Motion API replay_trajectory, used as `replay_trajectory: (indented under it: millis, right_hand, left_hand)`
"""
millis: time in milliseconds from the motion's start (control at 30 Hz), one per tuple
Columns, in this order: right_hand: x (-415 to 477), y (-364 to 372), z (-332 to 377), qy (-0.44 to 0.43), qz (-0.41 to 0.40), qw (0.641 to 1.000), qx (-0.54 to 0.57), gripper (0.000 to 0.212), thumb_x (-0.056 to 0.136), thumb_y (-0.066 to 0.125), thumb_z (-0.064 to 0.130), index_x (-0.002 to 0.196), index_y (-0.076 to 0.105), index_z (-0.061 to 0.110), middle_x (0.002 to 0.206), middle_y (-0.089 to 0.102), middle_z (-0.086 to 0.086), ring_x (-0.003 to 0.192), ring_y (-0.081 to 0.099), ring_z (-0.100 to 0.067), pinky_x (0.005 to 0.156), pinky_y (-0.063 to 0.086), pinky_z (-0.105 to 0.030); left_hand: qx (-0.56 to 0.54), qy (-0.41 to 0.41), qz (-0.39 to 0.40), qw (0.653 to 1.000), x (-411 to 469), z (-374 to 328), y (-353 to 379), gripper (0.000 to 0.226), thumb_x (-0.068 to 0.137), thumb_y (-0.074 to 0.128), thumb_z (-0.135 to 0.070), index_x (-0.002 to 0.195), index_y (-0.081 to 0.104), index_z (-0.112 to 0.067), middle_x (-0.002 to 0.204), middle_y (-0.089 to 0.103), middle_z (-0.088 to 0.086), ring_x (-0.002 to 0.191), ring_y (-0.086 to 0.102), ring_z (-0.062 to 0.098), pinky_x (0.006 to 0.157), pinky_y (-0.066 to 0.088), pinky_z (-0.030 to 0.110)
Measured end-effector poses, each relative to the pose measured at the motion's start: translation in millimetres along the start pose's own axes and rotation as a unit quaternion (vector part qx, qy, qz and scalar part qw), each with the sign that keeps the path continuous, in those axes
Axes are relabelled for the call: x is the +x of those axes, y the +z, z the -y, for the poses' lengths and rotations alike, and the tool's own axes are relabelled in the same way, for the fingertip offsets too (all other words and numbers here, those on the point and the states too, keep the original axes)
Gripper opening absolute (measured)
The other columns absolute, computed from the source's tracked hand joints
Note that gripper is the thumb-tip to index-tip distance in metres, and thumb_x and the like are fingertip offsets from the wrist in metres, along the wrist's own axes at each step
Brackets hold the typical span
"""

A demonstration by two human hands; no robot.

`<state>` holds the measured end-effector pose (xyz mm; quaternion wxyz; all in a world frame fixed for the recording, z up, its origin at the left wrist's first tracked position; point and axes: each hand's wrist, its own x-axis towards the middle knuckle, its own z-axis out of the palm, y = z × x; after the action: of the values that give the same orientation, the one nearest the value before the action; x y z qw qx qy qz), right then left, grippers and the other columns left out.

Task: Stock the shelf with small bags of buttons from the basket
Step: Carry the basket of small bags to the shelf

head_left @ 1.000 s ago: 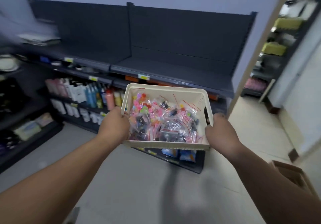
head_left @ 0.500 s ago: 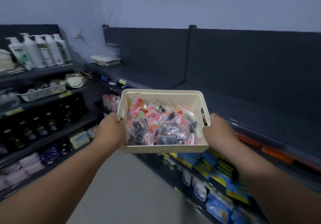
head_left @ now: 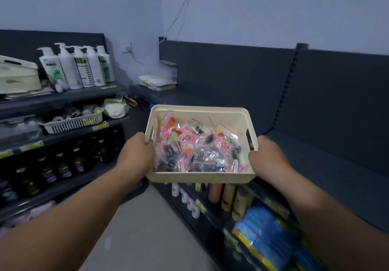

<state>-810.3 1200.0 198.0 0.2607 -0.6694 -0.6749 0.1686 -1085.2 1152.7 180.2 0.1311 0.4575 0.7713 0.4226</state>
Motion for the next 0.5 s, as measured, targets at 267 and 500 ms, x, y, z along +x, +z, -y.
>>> replay_trajectory:
  millis: [267, 500]
  right_hand:
    - [115, 62, 74, 0.026, -0.006, 0.999, 0.020, 0.014, 0.082, 0.041, 0.006, 0.091, 0.049, 0.014, 0.084, 0.057, -0.005, 0.072, 0.056, -0.022, 0.054, 0.041, -0.029]
    - [224, 118, 104, 0.044, -0.007, 0.999, 0.010, 0.013, 0.083, 0.044, 0.007, 0.095, 0.049, 0.009, 0.081, 0.052, -0.003, 0.071, 0.051, -0.020, 0.055, 0.036, -0.028]
  left_hand:
    - [0.033, 0.031, 0.020, 0.999, 165, 11, 0, 0.018, 0.095, 0.041, -0.019, 0.094, 0.054, -0.006, 0.089, 0.059, 0.012, 0.082, 0.055, 0.030, 0.066, 0.039, 0.033]
    - [0.036, 0.021, 0.041, 0.998, 284, 28, 36, 0.018, 0.095, 0.040, -0.021, 0.096, 0.055, -0.011, 0.089, 0.058, 0.009, 0.083, 0.055, 0.028, 0.069, 0.042, 0.034]
